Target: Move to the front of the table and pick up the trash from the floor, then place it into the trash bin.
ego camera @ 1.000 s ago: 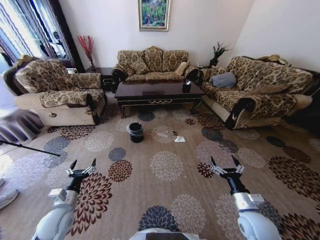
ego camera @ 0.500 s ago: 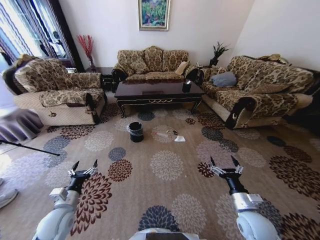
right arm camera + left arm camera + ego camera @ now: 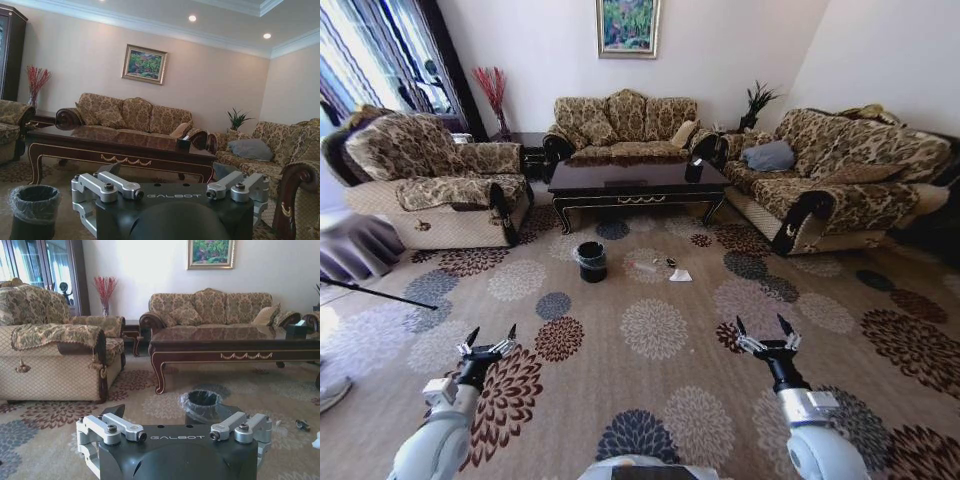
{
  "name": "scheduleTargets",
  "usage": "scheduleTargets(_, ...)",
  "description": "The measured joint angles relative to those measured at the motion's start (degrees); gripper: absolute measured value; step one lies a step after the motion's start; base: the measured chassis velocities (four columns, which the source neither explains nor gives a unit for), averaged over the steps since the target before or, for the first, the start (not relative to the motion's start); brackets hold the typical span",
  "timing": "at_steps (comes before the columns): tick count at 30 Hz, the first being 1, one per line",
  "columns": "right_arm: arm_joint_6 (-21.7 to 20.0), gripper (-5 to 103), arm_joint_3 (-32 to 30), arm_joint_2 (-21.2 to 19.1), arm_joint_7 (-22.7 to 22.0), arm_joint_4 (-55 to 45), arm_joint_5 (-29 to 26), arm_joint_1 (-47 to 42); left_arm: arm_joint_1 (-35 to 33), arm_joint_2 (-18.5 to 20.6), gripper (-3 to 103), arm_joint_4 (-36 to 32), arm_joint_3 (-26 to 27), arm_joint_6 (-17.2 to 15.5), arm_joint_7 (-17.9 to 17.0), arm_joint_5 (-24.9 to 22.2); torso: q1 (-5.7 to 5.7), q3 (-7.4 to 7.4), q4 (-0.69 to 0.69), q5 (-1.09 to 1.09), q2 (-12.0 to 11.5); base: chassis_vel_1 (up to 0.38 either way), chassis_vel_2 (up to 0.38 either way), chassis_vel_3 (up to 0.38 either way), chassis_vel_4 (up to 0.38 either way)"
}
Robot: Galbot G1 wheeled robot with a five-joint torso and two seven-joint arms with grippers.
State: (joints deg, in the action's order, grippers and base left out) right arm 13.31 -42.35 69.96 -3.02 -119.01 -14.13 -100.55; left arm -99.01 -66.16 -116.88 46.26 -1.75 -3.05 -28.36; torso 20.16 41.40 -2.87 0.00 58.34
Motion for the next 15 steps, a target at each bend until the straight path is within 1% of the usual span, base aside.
scheduleTargets(2,0.18,100,0.21,0.66,0.1,-0.05,0.25,-0.54,-0.5,-0.07,100,-0.59,0.27,-0.56,-0.03,0.16,-0.34,-0.42,0.01,0.0,-0.76,0.0,0.0,0.0,0.0)
scheduleTargets(4,0.35,100,0.35,0.96,0.25,-0.08,0.5,-1.18,-0.77,-0.51,100,-1.05,0.7,-0.81,-0.12,0.36,-0.66,-0.82,-0.02,0.01,-1.46,0.0,0.0,0.0,0.0)
scheduleTargets(6,0.41,100,0.39,0.96,0.3,-0.08,0.58,-1.3,-0.86,-0.73,100,-1.17,0.79,-0.82,-0.14,0.42,-0.75,-0.94,-0.02,0.0,-1.66,0.0,0.0,0.0,0.0)
scheduleTargets(8,0.48,100,0.66,0.96,0.4,-0.1,0.63,-1.46,-1.5,-1.63,100,-1.48,0.92,-0.88,-0.15,0.49,-1.12,-1.44,0.0,0.0,-2.54,0.0,0.0,0.0,0.0)
scheduleTargets(9,0.48,100,0.66,0.96,0.4,-0.1,0.63,-1.46,-1.5,-1.63,100,-1.48,0.92,-0.88,-0.15,0.49,-1.12,-1.44,0.0,0.0,-2.54,0.0,0.0,0.0,0.0)
scheduleTargets(12,0.43,100,1.2,1.05,0.4,-0.33,0.97,-1.55,-2.18,-2.32,100,-1.48,0.89,0.32,-0.15,1.77,-1.56,-2.1,0.0,0.0,-3.66,0.0,0.0,0.0,0.0)
scheduleTargets(13,0.43,100,1.2,1.05,0.4,-0.33,0.97,-1.55,-2.18,-2.32,100,-1.48,0.89,0.32,-0.15,1.77,-1.56,-2.1,0.0,0.0,-3.66,0.0,0.0,0.0,0.0)
scheduleTargets(15,0.41,100,1.58,1.3,0.41,-0.1,1.39,-1.68,-2.5,-2.62,100,-1.48,0.89,0.82,-0.14,2.14,-1.89,-2.52,0.0,0.0,-4.39,0.0,0.0,0.0,0.0)
